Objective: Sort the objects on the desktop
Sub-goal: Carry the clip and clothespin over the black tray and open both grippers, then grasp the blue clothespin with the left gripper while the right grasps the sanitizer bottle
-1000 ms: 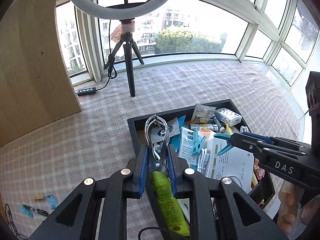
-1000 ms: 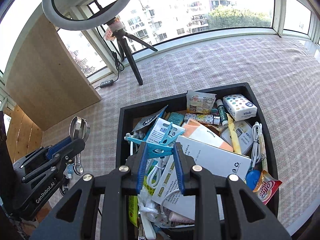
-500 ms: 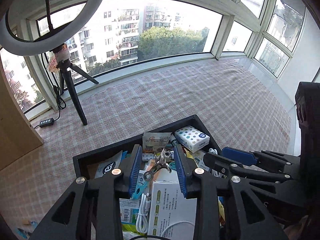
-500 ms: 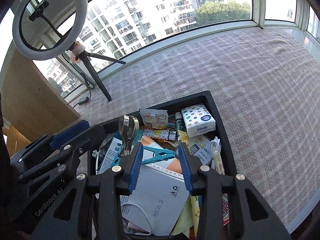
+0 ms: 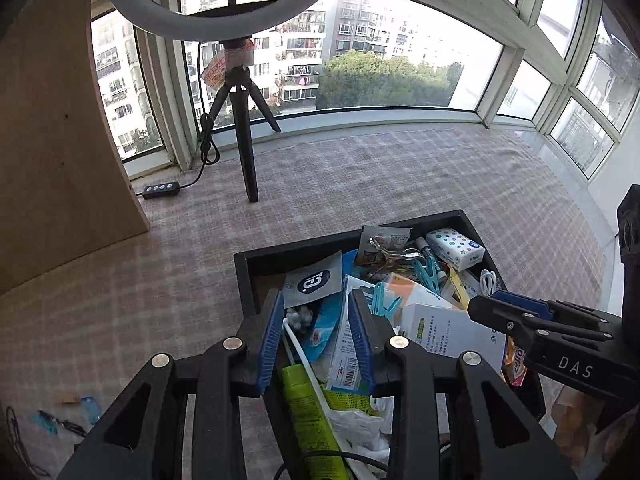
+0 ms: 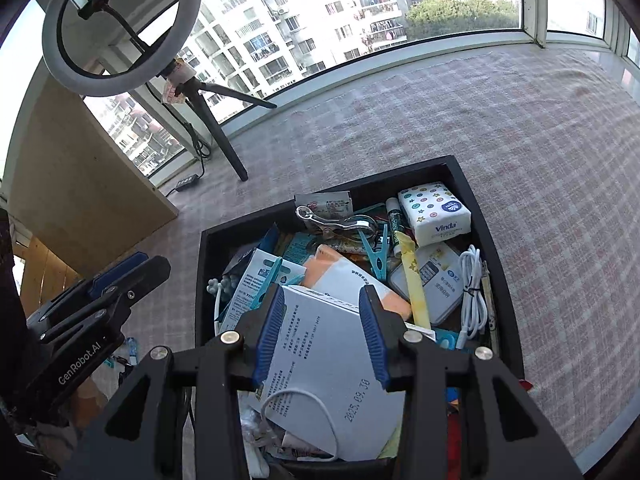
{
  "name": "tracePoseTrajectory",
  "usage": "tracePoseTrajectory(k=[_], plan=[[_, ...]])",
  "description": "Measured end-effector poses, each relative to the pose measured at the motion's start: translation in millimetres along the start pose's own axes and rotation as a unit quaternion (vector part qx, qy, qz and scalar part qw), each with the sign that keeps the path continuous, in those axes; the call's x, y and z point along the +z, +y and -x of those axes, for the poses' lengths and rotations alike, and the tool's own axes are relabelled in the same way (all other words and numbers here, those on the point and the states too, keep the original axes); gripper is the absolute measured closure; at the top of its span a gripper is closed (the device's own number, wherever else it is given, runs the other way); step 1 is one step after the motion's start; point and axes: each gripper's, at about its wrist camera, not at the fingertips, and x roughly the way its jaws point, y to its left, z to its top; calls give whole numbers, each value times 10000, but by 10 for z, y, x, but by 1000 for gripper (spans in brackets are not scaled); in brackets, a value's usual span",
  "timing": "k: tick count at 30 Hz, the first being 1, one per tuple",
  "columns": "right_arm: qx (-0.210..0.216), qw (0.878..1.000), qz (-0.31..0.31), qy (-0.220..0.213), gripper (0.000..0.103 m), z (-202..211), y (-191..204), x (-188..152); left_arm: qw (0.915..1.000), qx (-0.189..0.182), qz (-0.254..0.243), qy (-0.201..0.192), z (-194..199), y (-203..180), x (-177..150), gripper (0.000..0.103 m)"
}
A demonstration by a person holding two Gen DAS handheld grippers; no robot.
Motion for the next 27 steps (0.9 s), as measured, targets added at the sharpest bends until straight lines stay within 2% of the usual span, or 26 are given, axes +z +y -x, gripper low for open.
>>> tracePoseTrajectory(k=[6, 10, 18, 23, 27], plan=[[109, 9987, 460, 173, 65, -188, 596, -259, 9975, 498, 485, 131, 154, 791, -361, 71], [258, 9964, 722, 364, 65, -398, 1085, -469, 9917, 875, 918, 231, 298, 1452, -663, 71], [497, 9881, 1260, 732, 65, -815, 2120, -866, 9691, 1434, 1928, 555, 569, 2775, -1318, 71], [603, 9825, 1475, 963, 65, -1081, 2632, -1028, 9531, 1406, 2592, 688, 679, 3413, -1657, 71], [680, 9763, 1659, 1215, 65, -1316, 2972, -1154, 9426, 1371, 2938, 799, 690, 3745, -1854, 71]])
